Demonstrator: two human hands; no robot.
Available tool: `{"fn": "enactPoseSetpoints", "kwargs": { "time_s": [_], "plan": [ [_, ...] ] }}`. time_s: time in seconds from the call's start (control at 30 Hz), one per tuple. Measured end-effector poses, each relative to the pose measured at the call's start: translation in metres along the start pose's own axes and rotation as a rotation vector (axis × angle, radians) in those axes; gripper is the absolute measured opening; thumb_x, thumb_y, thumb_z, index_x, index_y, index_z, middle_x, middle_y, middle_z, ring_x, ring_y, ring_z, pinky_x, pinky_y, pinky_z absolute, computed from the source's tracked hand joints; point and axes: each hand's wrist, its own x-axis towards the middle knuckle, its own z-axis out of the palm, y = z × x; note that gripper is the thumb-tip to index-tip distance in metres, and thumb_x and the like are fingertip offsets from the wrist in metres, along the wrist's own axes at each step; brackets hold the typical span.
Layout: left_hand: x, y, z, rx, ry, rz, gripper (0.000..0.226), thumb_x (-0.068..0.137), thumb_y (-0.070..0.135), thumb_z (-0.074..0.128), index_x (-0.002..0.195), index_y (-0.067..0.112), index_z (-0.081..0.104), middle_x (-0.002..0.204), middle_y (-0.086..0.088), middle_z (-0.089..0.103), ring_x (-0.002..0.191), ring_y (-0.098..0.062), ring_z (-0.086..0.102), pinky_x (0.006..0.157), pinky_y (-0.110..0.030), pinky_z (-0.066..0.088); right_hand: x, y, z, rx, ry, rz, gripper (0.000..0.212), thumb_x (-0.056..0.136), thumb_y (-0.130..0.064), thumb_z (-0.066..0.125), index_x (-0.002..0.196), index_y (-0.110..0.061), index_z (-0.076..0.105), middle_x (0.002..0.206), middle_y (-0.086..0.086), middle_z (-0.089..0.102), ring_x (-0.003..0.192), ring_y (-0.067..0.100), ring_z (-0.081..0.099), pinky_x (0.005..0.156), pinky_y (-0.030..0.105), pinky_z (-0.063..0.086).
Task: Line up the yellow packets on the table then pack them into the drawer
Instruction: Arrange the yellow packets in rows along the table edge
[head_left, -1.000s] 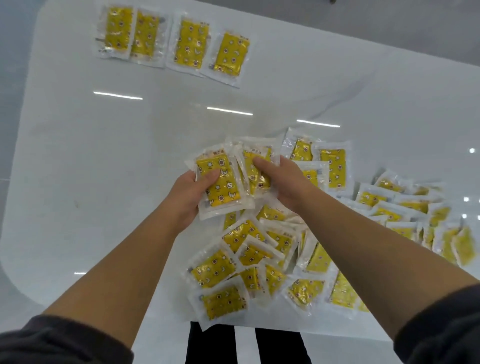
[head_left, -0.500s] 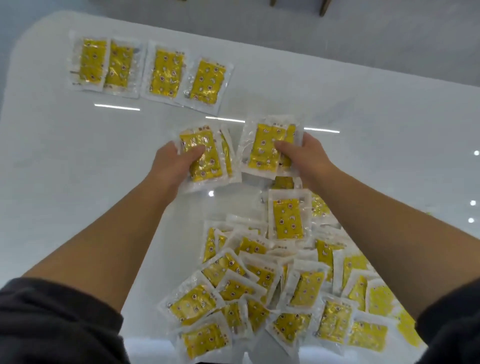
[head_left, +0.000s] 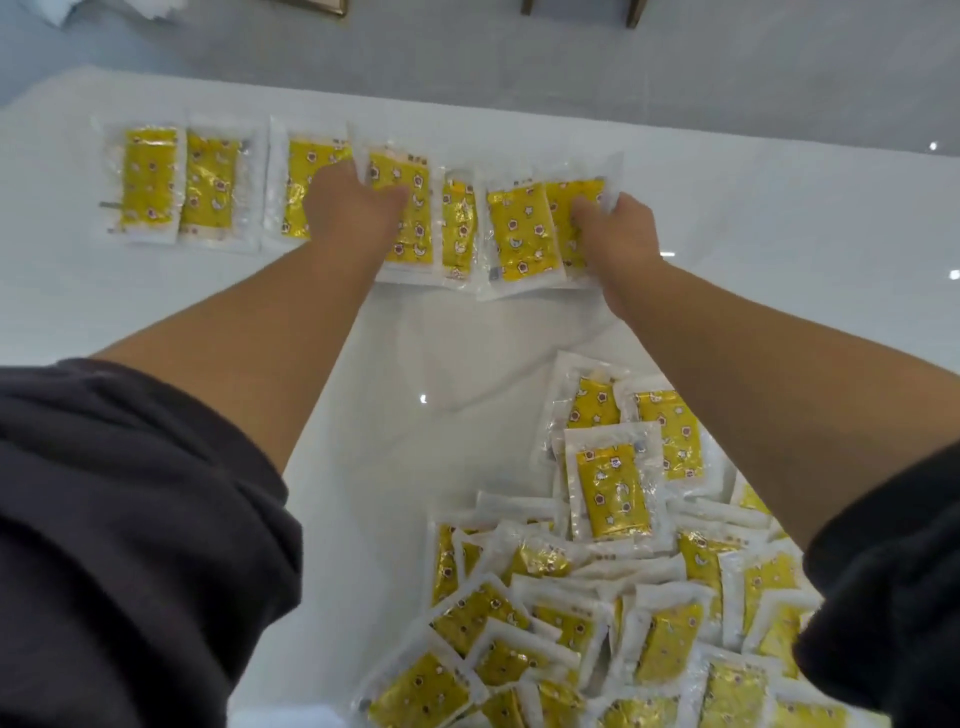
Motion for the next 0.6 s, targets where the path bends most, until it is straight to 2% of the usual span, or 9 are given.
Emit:
{"fn": "enactPoseSetpoints", "kwargs": {
  "time_s": [0.03, 0.07, 0.1, 0.17, 0.23, 0.3, 0.4, 0.5, 0.6],
  "plan": [
    [0.0, -0.002, -0.002, 0.005, 0.03, 0.008, 0.023, 0.085, 0.032, 0.068, 0.084, 0.018, 0.05, 0.081, 0.005, 0.048, 0.081, -0.016, 0.049, 0.069, -0.027, 0.04, 0.001, 0.001, -0.004, -0.039, 0.03, -0.007, 0.014, 0.092, -0.025, 0.053, 0.098, -0.014, 0.059, 0.083, -0.003, 0.058, 0.082, 0.018, 0.058, 0.072, 0.03, 0.048],
    [0.001, -0.004, -0.005, 0.008, 0.052, 0.017, 0.022, 0.085, 0.033, 0.068, 0.086, 0.02, 0.05, 0.083, 0.007, 0.048, 0.083, -0.015, 0.049, 0.07, -0.026, 0.04, 0.001, 0.003, -0.008, -0.103, 0.057, -0.025, 0.015, 0.093, -0.027, 0.052, 0.098, -0.014, 0.057, 0.084, -0.003, 0.056, 0.084, 0.018, 0.056, 0.072, 0.029, 0.045],
    [0.0, -0.005, -0.008, 0.033, 0.072, 0.027, 0.023, 0.085, 0.033, 0.068, 0.098, 0.02, 0.054, 0.091, 0.007, 0.052, 0.088, -0.015, 0.051, 0.074, -0.025, 0.041, 0.001, 0.004, -0.013, -0.178, 0.074, -0.044, 0.018, 0.094, -0.029, 0.052, 0.102, -0.014, 0.055, 0.09, -0.002, 0.057, 0.087, 0.018, 0.056, 0.073, 0.029, 0.044],
    [0.002, -0.008, -0.015, 0.144, 0.088, 0.027, 0.052, 0.084, 0.037, 0.069, 0.128, 0.017, 0.051, 0.117, 0.002, 0.057, 0.107, -0.018, 0.055, 0.09, -0.028, 0.043, 0.0, 0.006, -0.021, -0.311, 0.074, -0.062, 0.033, 0.094, -0.032, 0.054, 0.121, -0.014, 0.052, 0.109, 0.001, 0.058, 0.097, 0.019, 0.057, 0.081, 0.03, 0.047],
    [0.003, -0.01, -0.02, 0.302, 0.143, 0.044, 0.065, 0.081, 0.043, 0.071, 0.136, 0.017, 0.046, 0.131, -0.005, 0.051, 0.123, -0.024, 0.048, 0.1, -0.04, 0.042, -0.003, 0.009, -0.027, -0.436, 0.079, -0.097, 0.048, 0.094, -0.031, 0.057, 0.137, -0.013, 0.044, 0.13, 0.006, 0.051, 0.113, 0.021, 0.054, 0.093, 0.033, 0.045],
    [-0.008, -0.011, -0.022, 0.388, 0.174, 0.084, 0.064, 0.081, 0.042, 0.071, 0.135, 0.02, 0.046, 0.134, -0.005, 0.047, 0.127, -0.026, 0.042, 0.101, -0.046, 0.039, -0.01, 0.013, -0.031, -0.558, 0.103, -0.152, 0.052, 0.094, -0.029, 0.057, 0.141, -0.012, 0.041, 0.138, 0.009, 0.044, 0.123, 0.025, 0.049, 0.1, 0.036, 0.041],
    [-0.04, -0.018, -0.022, 0.4, 0.127, 0.198, 0.054, 0.082, 0.037, 0.071, 0.13, 0.022, 0.05, 0.134, -0.003, 0.047, 0.127, -0.024, 0.041, 0.1, -0.043, 0.036, -0.033, 0.021, -0.038, -0.625, 0.095, -0.231, 0.047, 0.094, -0.025, 0.054, 0.139, -0.013, 0.044, 0.141, 0.008, 0.04, 0.127, 0.025, 0.043, 0.103, 0.038, 0.038],
    [-0.085, -0.032, -0.017, 0.388, 0.03, 0.259, 0.042, 0.085, 0.033, 0.068, 0.123, 0.023, 0.055, 0.129, -0.001, 0.051, 0.124, -0.022, 0.042, 0.101, -0.04, 0.033, -0.062, 0.036, -0.053, -0.637, 0.041, -0.322, 0.042, 0.092, -0.021, 0.056, 0.133, -0.016, 0.049, 0.136, 0.006, 0.044, 0.124, 0.023, 0.046, 0.104, 0.039, 0.039],
    [-0.131, -0.053, -0.005, 0.332, -0.115, 0.233, 0.03, 0.084, 0.029, 0.068, 0.113, 0.024, 0.059, 0.112, 0.004, 0.059, 0.111, -0.02, 0.053, 0.1, -0.042, 0.04, -0.086, 0.056, -0.071, -0.714, -0.061, -0.367, 0.04, 0.091, -0.021, 0.056, 0.13, -0.016, 0.051, 0.131, 0.006, 0.051, 0.12, 0.024, 0.05, 0.102, 0.043, 0.041]
  ]
}}
